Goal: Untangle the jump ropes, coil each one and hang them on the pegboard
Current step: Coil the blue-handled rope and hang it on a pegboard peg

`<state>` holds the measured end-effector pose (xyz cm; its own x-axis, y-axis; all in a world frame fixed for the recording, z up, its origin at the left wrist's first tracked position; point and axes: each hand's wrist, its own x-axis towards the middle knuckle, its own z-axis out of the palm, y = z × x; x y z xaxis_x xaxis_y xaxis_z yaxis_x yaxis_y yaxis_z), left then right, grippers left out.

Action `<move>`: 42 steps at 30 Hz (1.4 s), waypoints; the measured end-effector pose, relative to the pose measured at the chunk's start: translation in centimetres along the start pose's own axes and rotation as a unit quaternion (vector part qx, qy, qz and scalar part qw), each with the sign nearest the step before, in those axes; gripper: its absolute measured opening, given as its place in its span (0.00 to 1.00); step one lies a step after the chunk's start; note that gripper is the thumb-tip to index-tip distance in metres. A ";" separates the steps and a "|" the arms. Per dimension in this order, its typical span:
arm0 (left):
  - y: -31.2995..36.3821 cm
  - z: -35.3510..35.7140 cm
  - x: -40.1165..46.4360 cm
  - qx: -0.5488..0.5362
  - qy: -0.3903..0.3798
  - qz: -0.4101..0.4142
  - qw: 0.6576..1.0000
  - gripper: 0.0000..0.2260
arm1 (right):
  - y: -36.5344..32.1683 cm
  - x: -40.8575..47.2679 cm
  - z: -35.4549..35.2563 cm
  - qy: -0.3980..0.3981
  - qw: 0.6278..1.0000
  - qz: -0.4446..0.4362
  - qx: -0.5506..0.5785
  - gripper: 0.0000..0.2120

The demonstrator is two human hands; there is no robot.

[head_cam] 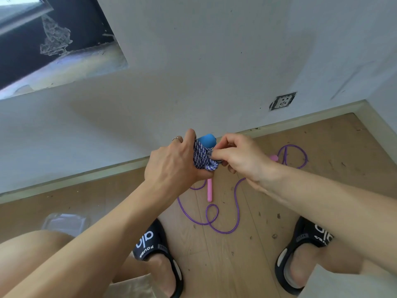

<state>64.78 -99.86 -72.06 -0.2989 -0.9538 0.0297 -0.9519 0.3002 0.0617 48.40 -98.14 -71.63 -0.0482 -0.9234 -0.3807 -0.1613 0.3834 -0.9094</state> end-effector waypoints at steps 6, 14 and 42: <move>0.1 -0.2 -0.4 0.008 -0.009 0.009 1.000 0.34 | -0.1 0.2 -0.5 -0.038 0.998 0.041 0.017 0.09; 0.1 -0.3 -0.5 -0.004 -0.007 0.009 1.000 0.33 | 0.0 0.2 -0.8 -0.059 0.997 0.040 0.039 0.09; 0.0 -0.5 0.1 0.028 0.003 -0.004 1.000 0.34 | 1.0 -2.0 0.9 0.109 0.908 -0.253 -0.315 0.04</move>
<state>64.80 -99.91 -71.51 -0.2907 -0.9562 0.0352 -0.9567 0.2911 0.0061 49.25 -95.88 -71.96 0.0063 -0.9866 0.1633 -0.7457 -0.1134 -0.6565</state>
